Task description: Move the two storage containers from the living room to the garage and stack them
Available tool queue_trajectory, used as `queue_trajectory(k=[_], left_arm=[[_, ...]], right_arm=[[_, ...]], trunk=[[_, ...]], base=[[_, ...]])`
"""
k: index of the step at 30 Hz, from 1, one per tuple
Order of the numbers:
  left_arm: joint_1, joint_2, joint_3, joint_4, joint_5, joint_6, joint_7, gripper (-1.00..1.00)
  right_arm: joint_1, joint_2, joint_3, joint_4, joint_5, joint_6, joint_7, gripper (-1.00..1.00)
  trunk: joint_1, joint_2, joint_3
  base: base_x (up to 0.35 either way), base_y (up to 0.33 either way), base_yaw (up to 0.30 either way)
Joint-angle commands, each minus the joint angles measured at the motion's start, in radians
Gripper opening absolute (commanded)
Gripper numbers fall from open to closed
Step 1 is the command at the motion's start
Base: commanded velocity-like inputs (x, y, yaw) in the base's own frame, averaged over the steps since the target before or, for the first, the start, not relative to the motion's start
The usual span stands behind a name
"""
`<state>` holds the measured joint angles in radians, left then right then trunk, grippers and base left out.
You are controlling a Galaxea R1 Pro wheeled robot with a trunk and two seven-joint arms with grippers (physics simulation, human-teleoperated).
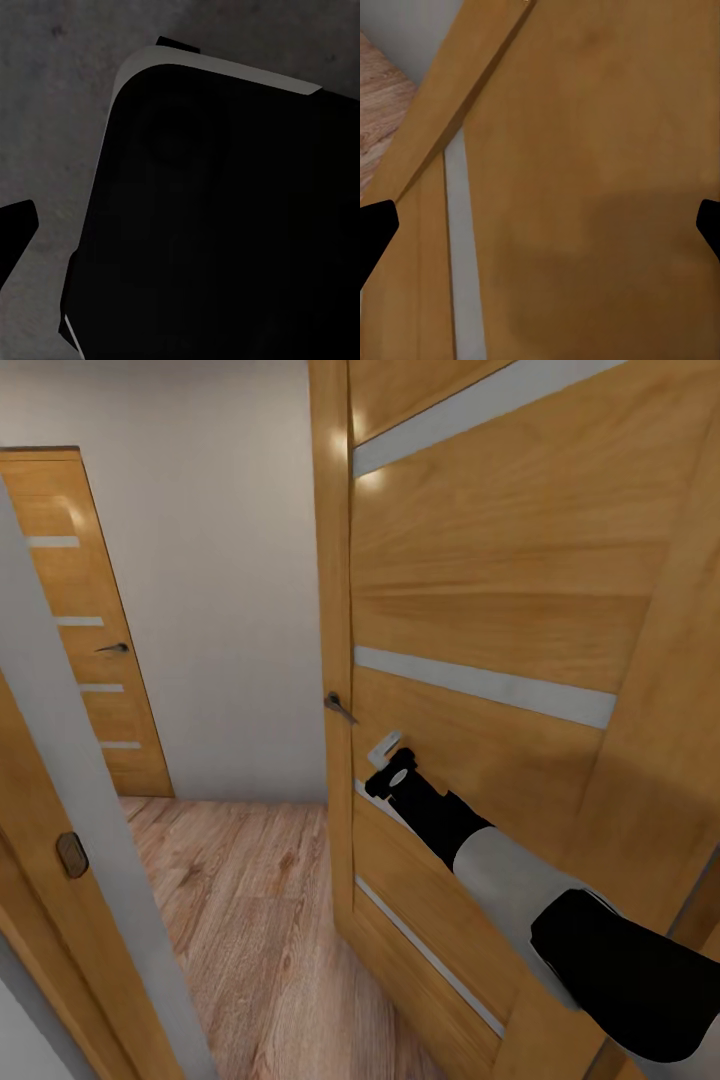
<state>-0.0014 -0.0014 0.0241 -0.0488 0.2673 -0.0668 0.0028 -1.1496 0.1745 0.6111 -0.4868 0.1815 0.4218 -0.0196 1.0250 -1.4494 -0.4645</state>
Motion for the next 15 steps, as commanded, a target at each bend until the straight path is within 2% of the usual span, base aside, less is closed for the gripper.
queue_trajectory(k=[1,15], left_arm=[[0.000,0.000,0.002,0.000,0.003,-0.002,0.000,1.00],[0.000,-0.001,0.003,0.000,0.002,-0.002,0.000,1.00]], right_arm=[[-0.001,0.000,0.004,-0.001,0.006,0.006,-0.002,1.00],[-0.001,0.000,0.002,0.000,0.006,0.006,0.002,1.00]], trunk=[[0.000,-0.001,-0.001],[0.000,-0.001,-0.001]], base=[[0.000,0.000,0.000],[0.000,0.000,0.000]])
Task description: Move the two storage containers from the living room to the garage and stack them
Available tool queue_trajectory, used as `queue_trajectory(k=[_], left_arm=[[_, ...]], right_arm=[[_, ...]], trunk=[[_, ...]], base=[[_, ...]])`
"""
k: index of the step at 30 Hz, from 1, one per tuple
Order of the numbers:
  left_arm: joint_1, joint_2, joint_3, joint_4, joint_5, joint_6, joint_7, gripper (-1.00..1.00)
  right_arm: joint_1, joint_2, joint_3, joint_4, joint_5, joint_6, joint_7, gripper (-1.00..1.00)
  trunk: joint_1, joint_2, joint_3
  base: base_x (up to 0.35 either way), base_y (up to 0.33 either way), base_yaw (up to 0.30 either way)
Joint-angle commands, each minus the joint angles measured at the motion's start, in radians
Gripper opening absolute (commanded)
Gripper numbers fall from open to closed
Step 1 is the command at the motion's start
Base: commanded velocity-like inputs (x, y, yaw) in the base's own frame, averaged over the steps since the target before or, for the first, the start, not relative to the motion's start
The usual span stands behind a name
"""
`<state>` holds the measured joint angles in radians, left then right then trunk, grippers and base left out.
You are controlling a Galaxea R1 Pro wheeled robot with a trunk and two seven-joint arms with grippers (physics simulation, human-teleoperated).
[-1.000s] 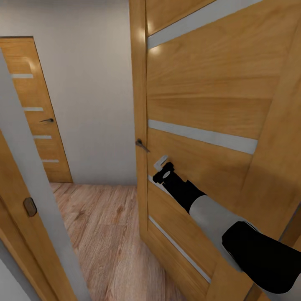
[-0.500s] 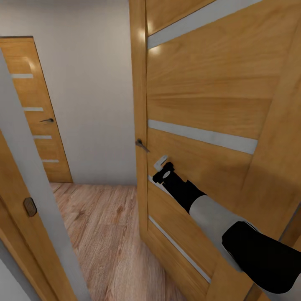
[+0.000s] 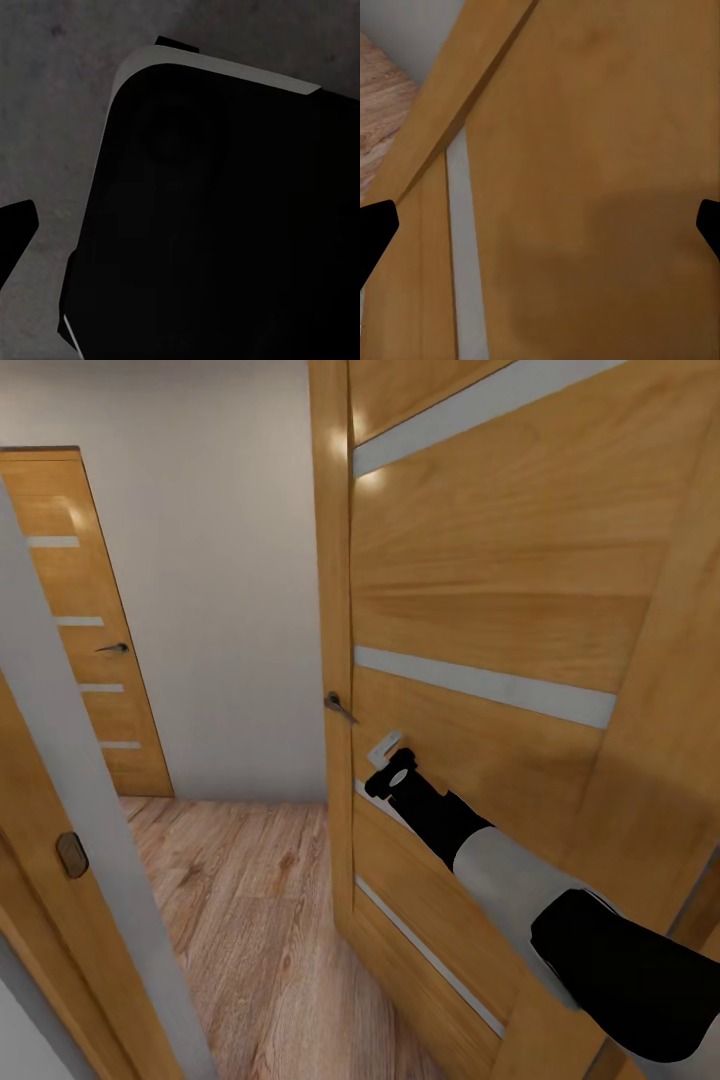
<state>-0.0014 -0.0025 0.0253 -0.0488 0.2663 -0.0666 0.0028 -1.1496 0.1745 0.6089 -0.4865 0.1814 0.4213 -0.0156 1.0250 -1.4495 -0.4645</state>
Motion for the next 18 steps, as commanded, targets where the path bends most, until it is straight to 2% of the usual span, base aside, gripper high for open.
queue_trajectory(k=[1,15,18], left_arm=[[0.000,0.000,0.002,0.000,0.003,-0.002,0.000,1.00],[0.000,0.001,0.001,0.000,0.006,-0.001,0.002,1.00],[0.000,0.001,0.001,0.000,0.006,-0.001,0.003,1.00]], right_arm=[[-0.001,0.000,0.004,0.000,0.006,0.006,-0.001,1.00],[-0.001,0.000,0.001,0.004,0.003,0.006,-0.017,1.00],[-0.001,0.000,0.001,0.020,0.003,0.005,-0.017,1.00]], trunk=[[0.000,-0.001,-0.001],[0.000,-0.001,-0.001],[0.000,-0.001,-0.001]], base=[[0.000,0.000,0.000],[0.000,0.000,0.000],[0.128,0.000,0.000]])
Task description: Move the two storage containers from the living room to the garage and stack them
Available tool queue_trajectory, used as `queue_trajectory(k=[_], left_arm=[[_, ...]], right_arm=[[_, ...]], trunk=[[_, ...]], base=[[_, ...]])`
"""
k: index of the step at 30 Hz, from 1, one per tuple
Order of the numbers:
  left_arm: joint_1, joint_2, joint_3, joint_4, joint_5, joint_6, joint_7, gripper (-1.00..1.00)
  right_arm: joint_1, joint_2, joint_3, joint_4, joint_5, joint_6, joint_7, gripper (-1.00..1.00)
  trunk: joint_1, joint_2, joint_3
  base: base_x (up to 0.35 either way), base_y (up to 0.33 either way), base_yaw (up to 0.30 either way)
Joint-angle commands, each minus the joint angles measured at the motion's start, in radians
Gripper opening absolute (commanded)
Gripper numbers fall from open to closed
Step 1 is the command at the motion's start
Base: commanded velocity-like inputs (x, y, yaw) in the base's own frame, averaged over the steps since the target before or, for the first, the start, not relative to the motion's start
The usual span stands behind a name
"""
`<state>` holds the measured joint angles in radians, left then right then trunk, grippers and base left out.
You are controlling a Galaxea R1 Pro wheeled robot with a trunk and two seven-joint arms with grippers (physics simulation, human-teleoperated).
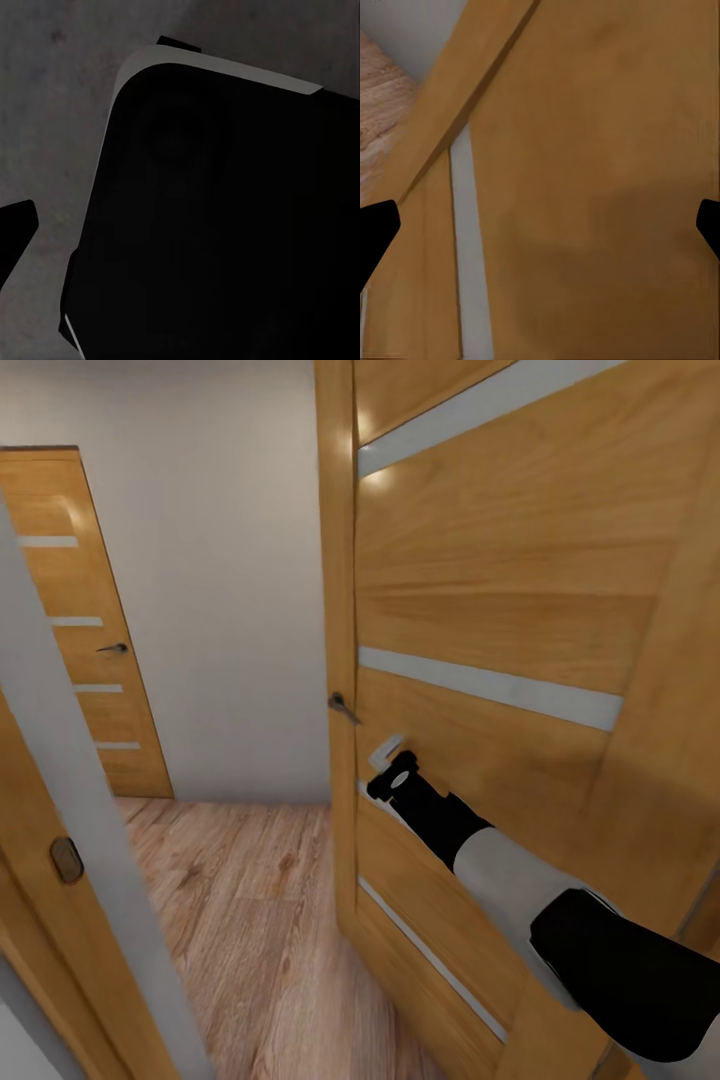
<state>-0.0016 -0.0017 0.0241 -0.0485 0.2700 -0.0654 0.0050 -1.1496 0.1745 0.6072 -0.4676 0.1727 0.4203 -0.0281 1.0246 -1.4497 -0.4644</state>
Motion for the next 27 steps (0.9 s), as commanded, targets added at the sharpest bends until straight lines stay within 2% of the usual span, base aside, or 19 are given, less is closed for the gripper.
queue_trajectory(k=[1,4,12,27], left_arm=[[0.000,0.000,0.002,-0.001,0.003,-0.002,0.000,1.00],[0.000,0.000,0.003,0.000,0.003,-0.002,0.001,1.00],[0.000,0.000,0.003,-0.001,0.002,-0.002,0.000,1.00],[0.000,0.000,0.002,-0.001,0.002,-0.002,0.000,1.00]], right_arm=[[-0.001,0.000,0.003,0.010,0.012,0.006,-0.005,1.00],[-0.001,0.000,0.003,0.057,0.015,0.001,-0.004,1.00],[-0.001,0.000,0.002,0.076,0.011,-0.050,-0.007,1.00],[-0.001,0.000,-0.003,0.110,0.013,-0.055,-0.027,1.00]], trunk=[[0.000,0.000,-0.001],[0.000,0.000,-0.001],[0.000,0.000,-0.001],[0.000,0.000,-0.001]], base=[[0.231,0.000,0.000],[0.285,0.000,0.000],[0.305,0.000,0.000],[0.228,0.000,0.000]])
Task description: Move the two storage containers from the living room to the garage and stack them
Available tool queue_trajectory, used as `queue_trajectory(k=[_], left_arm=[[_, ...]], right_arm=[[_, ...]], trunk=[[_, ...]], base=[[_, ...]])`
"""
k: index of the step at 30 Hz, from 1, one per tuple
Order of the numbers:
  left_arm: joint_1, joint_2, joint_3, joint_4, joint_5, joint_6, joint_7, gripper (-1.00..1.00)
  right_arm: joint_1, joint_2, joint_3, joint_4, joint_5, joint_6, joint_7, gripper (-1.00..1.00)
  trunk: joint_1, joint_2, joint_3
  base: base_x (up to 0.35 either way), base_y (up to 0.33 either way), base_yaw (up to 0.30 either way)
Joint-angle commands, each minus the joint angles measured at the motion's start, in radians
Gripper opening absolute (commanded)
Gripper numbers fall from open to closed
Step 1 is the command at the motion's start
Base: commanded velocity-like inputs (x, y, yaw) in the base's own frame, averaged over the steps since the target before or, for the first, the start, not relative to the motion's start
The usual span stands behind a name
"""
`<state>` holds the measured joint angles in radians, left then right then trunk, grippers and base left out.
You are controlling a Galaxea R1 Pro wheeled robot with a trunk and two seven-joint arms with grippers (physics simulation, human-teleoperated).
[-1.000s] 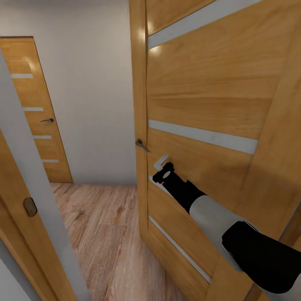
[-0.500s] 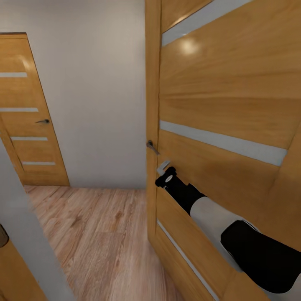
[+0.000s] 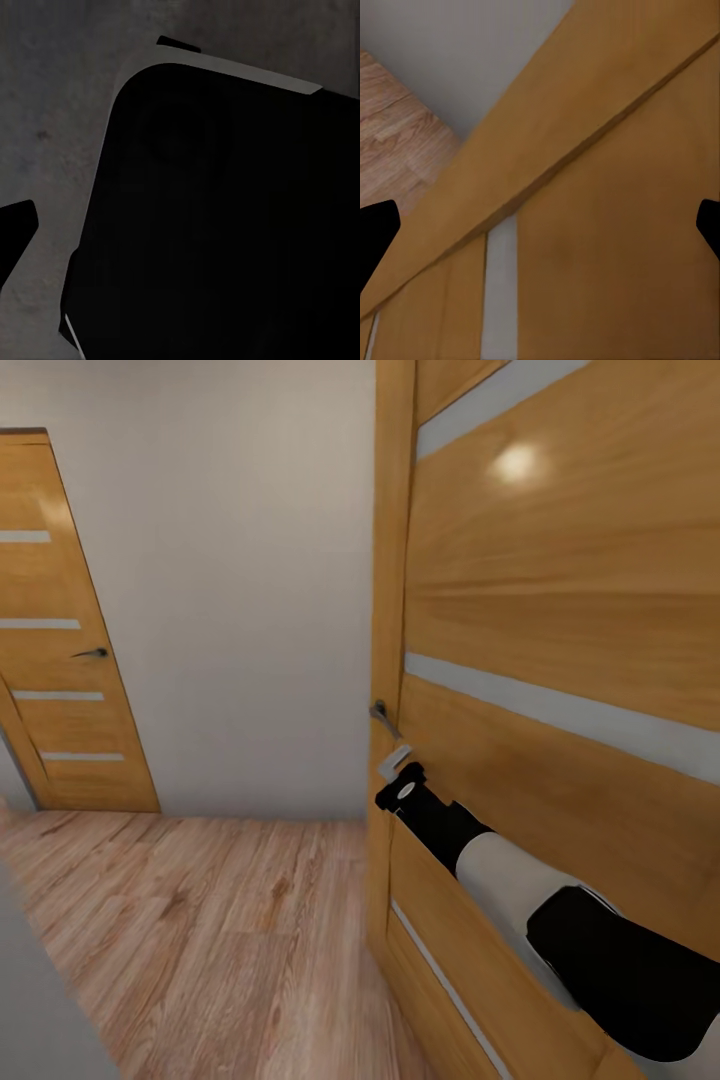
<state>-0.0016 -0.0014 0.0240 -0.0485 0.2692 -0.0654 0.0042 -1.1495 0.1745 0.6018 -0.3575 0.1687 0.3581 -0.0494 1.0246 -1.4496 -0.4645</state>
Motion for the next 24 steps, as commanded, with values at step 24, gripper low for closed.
queue_trajectory(k=[24], left_arm=[[0.000,0.000,0.002,-0.001,0.002,-0.003,0.000,1.00]], right_arm=[[-0.001,0.000,0.003,0.116,0.018,-0.047,-0.008,1.00]], trunk=[[0.000,0.000,-0.001]], base=[[0.136,0.000,0.000]])
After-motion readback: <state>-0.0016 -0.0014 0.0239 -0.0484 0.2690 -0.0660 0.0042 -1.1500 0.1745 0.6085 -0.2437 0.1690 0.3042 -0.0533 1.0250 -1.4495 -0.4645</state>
